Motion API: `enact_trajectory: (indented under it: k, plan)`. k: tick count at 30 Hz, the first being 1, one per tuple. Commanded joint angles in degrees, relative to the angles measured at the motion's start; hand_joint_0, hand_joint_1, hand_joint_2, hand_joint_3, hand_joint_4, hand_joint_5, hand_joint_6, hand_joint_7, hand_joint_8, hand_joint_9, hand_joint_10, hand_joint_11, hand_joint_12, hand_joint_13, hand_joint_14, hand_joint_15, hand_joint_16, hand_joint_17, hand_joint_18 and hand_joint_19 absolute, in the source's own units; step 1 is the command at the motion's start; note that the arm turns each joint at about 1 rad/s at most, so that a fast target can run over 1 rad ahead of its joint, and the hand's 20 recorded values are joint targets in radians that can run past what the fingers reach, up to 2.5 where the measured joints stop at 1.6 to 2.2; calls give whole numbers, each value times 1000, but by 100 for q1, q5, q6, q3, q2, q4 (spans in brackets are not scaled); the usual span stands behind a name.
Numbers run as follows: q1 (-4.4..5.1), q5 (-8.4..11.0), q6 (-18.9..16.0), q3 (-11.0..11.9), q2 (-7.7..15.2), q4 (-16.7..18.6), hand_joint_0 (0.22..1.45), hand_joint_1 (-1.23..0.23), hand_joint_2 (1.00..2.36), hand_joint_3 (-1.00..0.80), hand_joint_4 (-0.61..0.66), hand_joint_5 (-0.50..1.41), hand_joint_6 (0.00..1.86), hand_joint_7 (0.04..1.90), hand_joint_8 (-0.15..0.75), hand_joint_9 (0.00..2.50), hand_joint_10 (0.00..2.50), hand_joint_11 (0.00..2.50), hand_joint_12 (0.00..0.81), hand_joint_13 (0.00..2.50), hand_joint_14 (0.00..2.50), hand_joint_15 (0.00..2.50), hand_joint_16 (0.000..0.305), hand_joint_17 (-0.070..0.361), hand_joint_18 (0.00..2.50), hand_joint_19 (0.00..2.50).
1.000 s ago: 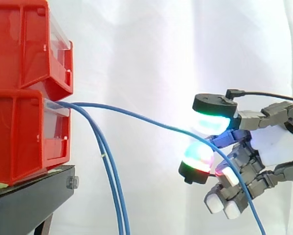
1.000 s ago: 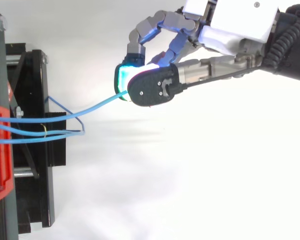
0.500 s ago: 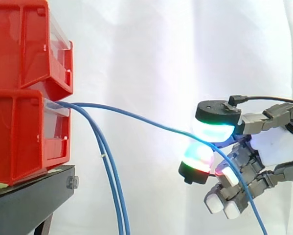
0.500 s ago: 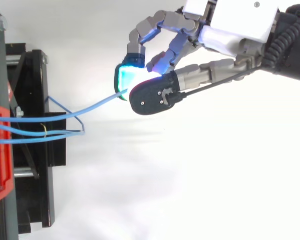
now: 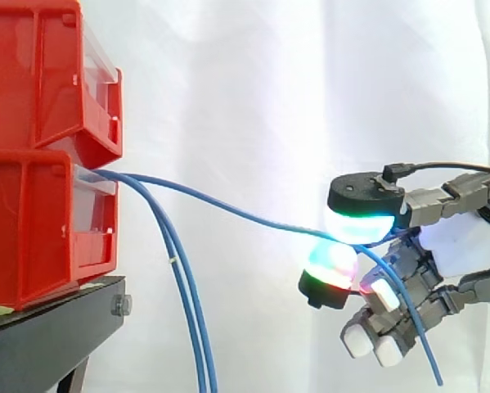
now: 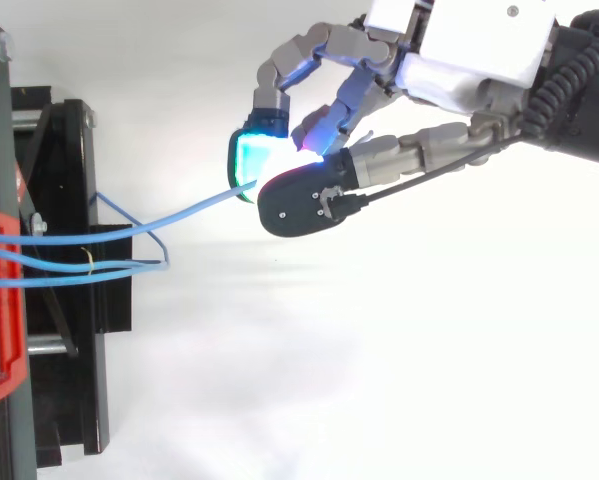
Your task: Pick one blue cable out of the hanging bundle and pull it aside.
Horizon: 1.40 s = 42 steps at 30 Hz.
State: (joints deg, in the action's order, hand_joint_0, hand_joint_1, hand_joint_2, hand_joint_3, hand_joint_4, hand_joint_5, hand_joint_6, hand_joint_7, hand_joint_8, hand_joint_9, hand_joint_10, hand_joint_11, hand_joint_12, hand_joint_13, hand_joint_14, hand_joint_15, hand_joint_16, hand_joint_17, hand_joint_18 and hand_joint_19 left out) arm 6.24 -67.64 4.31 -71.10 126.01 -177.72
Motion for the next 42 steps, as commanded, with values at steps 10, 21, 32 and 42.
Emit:
enact_trajectory:
  k: [10,21,32,42]
  plan:
    - [18,-12,-44,0,2,1,599,-890,1007,-49,-85,-15,876,1050,234,1208,19,585,260,862,15,425,49,111,824,412]
    - [53,14,-176,-9,11,1,599,-919,1010,-6,-106,2,865,1070,224,1259,19,533,271,916,15,436,52,117,878,396]
    - [106,-3,-211,-598,11,150,581,-921,1075,-25,-106,4,861,1076,224,1271,15,512,276,923,16,439,53,118,885,394]
    - [176,23,-211,-958,11,756,578,-920,1088,-29,-108,5,859,1084,226,1270,15,510,275,924,15,435,53,118,886,391]
